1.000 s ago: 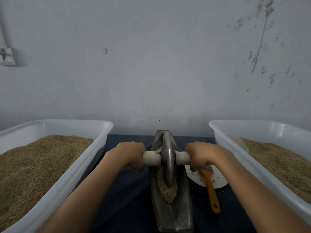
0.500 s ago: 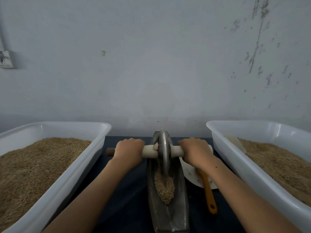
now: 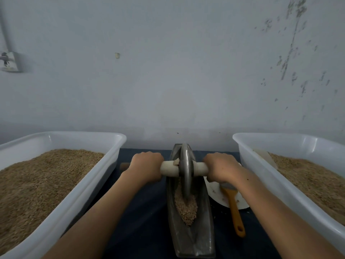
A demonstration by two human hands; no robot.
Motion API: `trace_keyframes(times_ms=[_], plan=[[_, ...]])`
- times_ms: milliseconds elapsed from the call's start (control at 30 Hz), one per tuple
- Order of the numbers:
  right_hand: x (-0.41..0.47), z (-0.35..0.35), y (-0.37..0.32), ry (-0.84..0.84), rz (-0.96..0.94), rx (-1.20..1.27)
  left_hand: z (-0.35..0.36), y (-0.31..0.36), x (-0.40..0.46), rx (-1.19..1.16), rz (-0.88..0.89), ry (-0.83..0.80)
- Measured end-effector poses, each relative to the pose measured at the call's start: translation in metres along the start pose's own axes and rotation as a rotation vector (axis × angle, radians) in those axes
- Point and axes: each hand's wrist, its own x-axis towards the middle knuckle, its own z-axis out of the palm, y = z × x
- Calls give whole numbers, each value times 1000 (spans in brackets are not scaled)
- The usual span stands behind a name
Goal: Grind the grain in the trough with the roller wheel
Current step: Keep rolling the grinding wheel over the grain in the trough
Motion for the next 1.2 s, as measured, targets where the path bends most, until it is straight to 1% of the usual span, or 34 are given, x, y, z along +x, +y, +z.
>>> trace_keyframes(times_ms=[67,100,133,167,233,367,433,500,567,633,700,800,833,867,933,1100,1133,1200], plan=[[2,5,-3,163,7,-14,4,2,1,-6,-22,95],[3,7,-5,218,10,-10,5,3,0,-9,-31,129],[3,8,-5,247,12,-5,5,3,0,-8,-36,148],[4,8,-5,242,11,-5,5,3,0,-5,-32,145],[3,5,-2,149,-5,-4,3,2,0,6,-2,77],[-3,-5,4,-172,-33,53,-6,-2,-3,-36,40,-167],[-5,-6,4,-243,-25,80,-8,-4,-3,-93,41,-280],[-5,-5,2,-245,-22,92,-9,-4,-3,-110,36,-311],[-4,-5,3,-207,-26,87,-8,-2,-3,-84,14,-253],[-4,-5,2,-136,-32,57,-7,1,-3,-30,-11,-143],[-2,-1,0,-17,-22,27,-3,3,-2,10,-27,-36],[-1,10,-3,229,-2,42,3,6,-2,34,-49,122],[-1,12,-3,279,-6,61,5,7,-2,40,-53,164],[-1,12,-2,293,-11,73,5,8,-2,47,-52,184],[-1,10,1,224,-24,73,4,7,-1,51,-37,131],[-5,-6,2,-159,-37,31,-8,-2,-4,-59,10,-210],[-5,-7,2,-206,-28,51,-8,-4,-4,-83,17,-251],[-6,-8,2,-243,-18,79,-8,-4,-5,-99,18,-285]])
